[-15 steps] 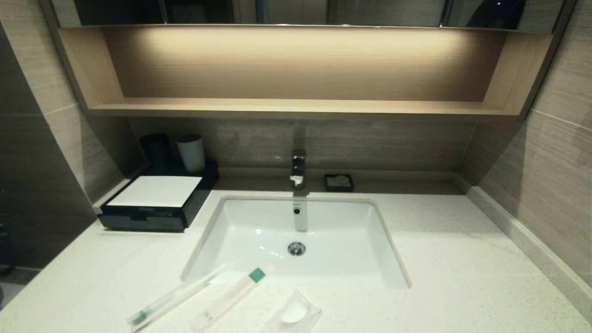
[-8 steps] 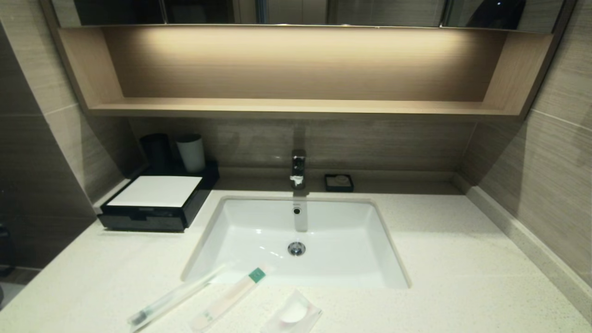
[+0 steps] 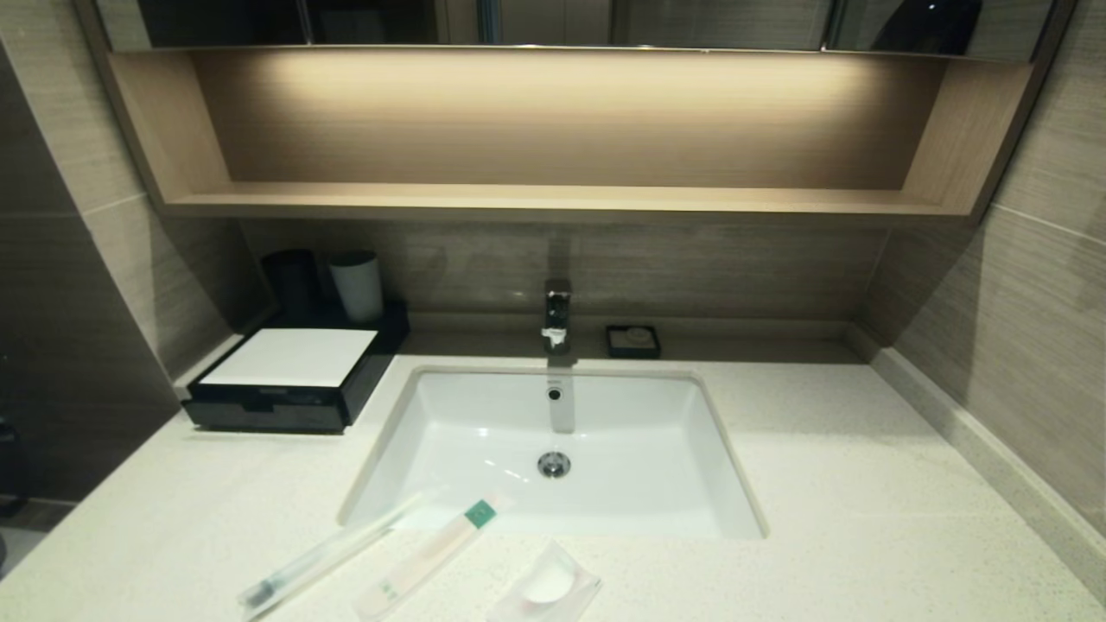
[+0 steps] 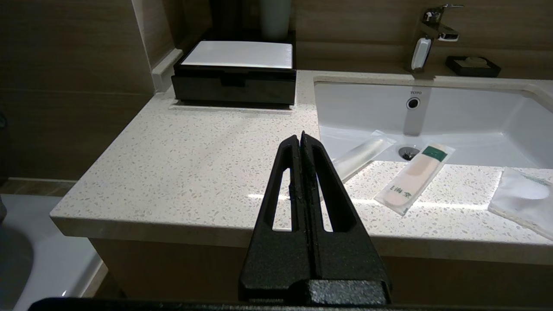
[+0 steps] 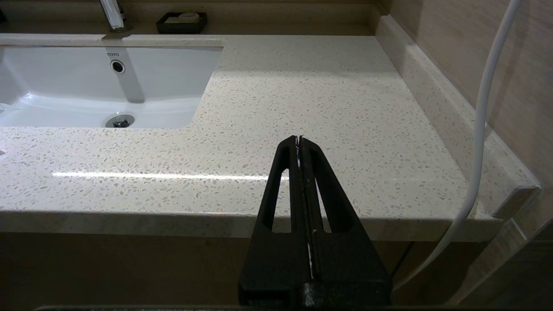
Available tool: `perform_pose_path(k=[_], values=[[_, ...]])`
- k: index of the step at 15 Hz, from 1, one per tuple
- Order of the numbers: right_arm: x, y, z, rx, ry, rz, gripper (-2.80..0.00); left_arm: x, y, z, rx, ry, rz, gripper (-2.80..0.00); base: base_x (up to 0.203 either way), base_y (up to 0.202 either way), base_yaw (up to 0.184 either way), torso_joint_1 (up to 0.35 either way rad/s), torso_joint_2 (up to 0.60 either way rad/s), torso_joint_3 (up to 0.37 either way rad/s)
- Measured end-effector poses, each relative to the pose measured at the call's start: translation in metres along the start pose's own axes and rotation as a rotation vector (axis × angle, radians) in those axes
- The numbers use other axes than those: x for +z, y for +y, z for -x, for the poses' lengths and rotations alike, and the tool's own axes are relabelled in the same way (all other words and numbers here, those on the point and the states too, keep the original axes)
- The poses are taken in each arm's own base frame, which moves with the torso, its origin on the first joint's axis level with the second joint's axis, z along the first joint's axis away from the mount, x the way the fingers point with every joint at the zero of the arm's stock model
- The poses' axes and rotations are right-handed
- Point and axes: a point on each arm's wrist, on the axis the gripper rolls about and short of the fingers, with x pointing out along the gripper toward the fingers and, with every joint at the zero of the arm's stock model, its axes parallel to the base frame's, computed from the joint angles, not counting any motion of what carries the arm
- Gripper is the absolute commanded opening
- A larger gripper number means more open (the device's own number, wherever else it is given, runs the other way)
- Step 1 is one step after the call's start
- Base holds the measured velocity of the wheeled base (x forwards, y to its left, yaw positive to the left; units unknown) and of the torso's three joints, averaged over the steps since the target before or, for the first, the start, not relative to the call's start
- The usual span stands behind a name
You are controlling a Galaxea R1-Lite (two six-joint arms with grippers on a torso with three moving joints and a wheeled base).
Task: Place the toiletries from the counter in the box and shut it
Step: Open the drawer
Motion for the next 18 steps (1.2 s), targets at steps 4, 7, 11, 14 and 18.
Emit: perform_pose_path(k=[4, 7, 11, 14, 18], values=[[0.000, 0.000, 0.000, 0.000, 0.000, 0.000, -2.80, 0.014, 0.000, 0.009, -0.004, 0.002, 0.000, -2.80, 0.000, 0.000, 0.000, 0.000, 0.00, 0.000], [0.000, 0.000, 0.000, 0.000, 0.000, 0.000, -2.80, 0.025, 0.000, 0.011, -0.002, -0.014, 0.000, -2.80, 0.000, 0.000, 0.000, -0.012, 0.00, -0.001], [0.000, 0.000, 0.000, 0.000, 0.000, 0.000, -2.80, 0.049, 0.000, -0.011, 0.034, 0.071, 0.009, -2.80, 0.000, 0.000, 0.000, 0.000, 0.00, 0.000], [0.000, 0.000, 0.000, 0.000, 0.000, 0.000, -2.80, 0.072, 0.001, -0.045, 0.053, 0.159, 0.008, -2.80, 0.000, 0.000, 0.000, 0.000, 0.00, 0.000], [0.000, 0.000, 0.000, 0.000, 0.000, 0.000, -2.80, 0.098, 0.001, -0.102, 0.091, 0.309, -0.002, -2.80, 0.000, 0.000, 0.000, 0.000, 0.00, 0.000]])
